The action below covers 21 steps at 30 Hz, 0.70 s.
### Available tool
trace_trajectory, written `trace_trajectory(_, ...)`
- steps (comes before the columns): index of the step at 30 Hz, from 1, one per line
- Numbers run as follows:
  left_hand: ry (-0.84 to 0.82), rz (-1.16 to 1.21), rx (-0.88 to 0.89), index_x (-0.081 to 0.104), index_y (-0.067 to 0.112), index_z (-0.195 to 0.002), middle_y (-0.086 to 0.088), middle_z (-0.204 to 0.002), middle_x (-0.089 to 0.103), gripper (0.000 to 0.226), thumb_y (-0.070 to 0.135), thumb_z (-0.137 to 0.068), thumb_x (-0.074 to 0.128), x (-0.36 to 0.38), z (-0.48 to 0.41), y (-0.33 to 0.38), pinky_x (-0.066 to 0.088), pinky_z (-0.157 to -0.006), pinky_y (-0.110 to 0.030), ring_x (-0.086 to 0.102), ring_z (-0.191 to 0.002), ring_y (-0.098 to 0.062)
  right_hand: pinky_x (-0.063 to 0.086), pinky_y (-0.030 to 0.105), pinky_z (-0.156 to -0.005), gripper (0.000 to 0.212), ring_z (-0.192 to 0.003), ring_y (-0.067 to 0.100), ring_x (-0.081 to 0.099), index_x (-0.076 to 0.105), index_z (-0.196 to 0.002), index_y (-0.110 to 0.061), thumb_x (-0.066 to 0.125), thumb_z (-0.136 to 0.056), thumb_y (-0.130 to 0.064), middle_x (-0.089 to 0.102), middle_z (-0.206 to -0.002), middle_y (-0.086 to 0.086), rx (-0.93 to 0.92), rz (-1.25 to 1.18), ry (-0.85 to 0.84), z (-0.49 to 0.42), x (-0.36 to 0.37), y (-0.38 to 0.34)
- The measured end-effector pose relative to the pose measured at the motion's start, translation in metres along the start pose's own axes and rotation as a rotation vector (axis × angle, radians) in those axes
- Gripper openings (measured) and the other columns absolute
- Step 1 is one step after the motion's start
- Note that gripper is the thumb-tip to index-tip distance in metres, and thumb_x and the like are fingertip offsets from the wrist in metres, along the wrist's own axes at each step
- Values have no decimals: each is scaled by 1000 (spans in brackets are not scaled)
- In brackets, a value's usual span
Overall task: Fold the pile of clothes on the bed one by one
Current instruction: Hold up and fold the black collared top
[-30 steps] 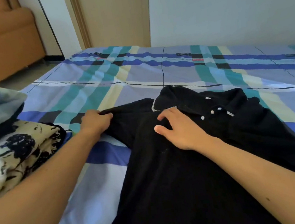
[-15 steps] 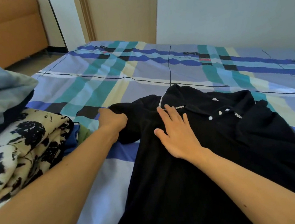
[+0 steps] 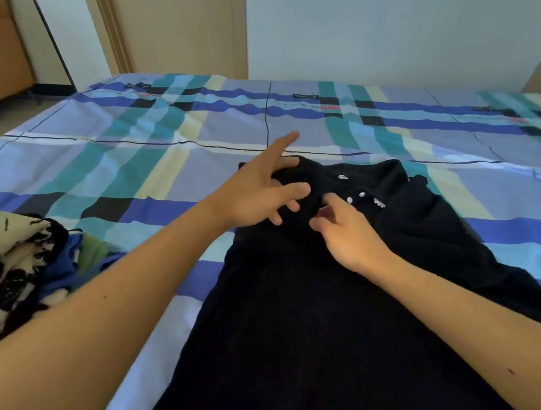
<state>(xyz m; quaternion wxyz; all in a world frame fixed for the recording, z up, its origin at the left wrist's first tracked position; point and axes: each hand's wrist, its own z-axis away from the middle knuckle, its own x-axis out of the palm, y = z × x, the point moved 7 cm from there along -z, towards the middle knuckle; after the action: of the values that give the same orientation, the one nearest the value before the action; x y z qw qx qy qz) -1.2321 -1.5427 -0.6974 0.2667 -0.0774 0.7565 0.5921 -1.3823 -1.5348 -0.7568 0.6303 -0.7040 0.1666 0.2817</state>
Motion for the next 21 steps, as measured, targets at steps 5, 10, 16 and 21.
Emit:
trace_trajectory(5, -34, -482, -48, 42, 19, -148, -3, -150, 45, 49, 24, -100, 52, 26, 4, -43, 35, -114, -35, 43, -136, -22, 47, 17, -74, 36, -87, 4, 59, 61, -111, -25, 49, -91, 3, 60, -98, -7, -46, 197, 208, 20, -66, 49)
trace_trajectory(10, -226, -722, -103, 65, 28, -128, 0, -143, 53, 40, 46, -100, 43, 52, 8, -65, 33, -113, -48, 46, -133, -22, 40, 31, -105, 47, -120, 19, 51, 55, -131, -19, 60, -88, -2, 50, -129, 3, -86, 424, 207, 1, -108, 77)
trace_trajectory(16, 152, -790, -185, 55, 21, -136, -12, -137, 52, 50, 37, -90, 64, 10, -52, -65, 38, -106, -49, 46, -127, -34, 25, 48, -119, 106, -149, 34, 19, 21, -157, -24, 84, -74, -41, 14, -162, 13, 155, 676, 27, -63, -139, 121)
trace_trajectory(21, -16, -779, -507, 8, 11, -157, -22, -156, 28, 126, 47, -67, 87, -3, -107, -112, 33, -114, -52, 31, -141, -42, 29, 54, -118, 145, -148, 35, 23, -6, -158, -30, 92, -54, -56, 14, -164, 10, 363, 493, -240, -107, -139, 144)
